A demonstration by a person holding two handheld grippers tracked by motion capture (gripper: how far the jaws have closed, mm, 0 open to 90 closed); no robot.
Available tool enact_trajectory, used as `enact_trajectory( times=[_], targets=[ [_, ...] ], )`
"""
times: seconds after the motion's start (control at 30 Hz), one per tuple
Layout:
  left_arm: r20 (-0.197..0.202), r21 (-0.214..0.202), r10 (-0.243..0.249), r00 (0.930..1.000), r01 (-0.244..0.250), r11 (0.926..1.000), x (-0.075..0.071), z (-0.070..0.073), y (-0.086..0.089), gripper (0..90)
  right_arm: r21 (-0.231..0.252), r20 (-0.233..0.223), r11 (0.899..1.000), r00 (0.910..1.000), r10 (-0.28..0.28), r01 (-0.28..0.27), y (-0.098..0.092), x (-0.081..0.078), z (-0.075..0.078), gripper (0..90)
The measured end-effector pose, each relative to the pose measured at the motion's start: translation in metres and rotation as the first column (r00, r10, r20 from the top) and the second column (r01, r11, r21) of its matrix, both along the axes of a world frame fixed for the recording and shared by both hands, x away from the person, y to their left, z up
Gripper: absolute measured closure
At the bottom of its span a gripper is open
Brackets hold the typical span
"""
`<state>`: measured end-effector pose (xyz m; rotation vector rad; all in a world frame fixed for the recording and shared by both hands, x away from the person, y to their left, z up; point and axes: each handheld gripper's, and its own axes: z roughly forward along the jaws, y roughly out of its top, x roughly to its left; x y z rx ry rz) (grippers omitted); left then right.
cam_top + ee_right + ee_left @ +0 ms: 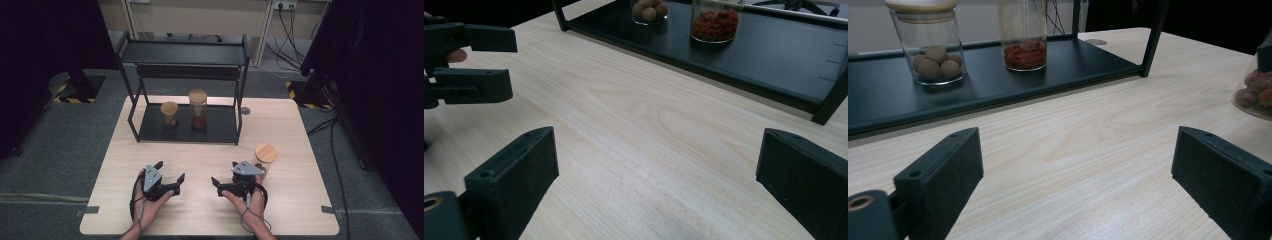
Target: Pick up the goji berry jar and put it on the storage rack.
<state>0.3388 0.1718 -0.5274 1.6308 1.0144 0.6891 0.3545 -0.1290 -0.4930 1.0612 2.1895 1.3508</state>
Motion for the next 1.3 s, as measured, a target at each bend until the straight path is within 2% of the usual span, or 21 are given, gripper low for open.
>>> enact_trajectory(
  times=[0.33, 0.73, 1.07, 1.3],
  targets=[
    [0.002, -0.001, 0.002, 1.0000, -0.002, 1.0000, 0.000, 0.000, 0.000, 5.7, 0.003, -0.002, 1.000, 0.9999, -0.016, 0.016, -0.016, -0.017, -0.001, 3.6],
    [0.003, -0.001, 0.002, 1.0000, -0.002, 1.0000, 0.000, 0.000, 0.000, 5.7, 0.001, -0.006, 0.997, 0.9970, -0.078, 0.078, -0.046, -0.037, 0.000, 3.6],
    [0.003, -0.002, 0.003, 1.0000, -0.003, 1.0000, 0.000, 0.000, 0.000, 5.7, -0.005, 0.008, 0.987, 0.9871, -0.160, 0.160, -0.071, -0.048, 0.002, 3.7],
    [0.002, -0.002, 0.003, 1.0000, -0.003, 1.0000, 0.000, 0.000, 0.000, 5.7, 0.010, 0.006, 0.979, 0.9785, -0.206, 0.206, -0.086, -0.049, 0.003, 3.7]
  ],
)
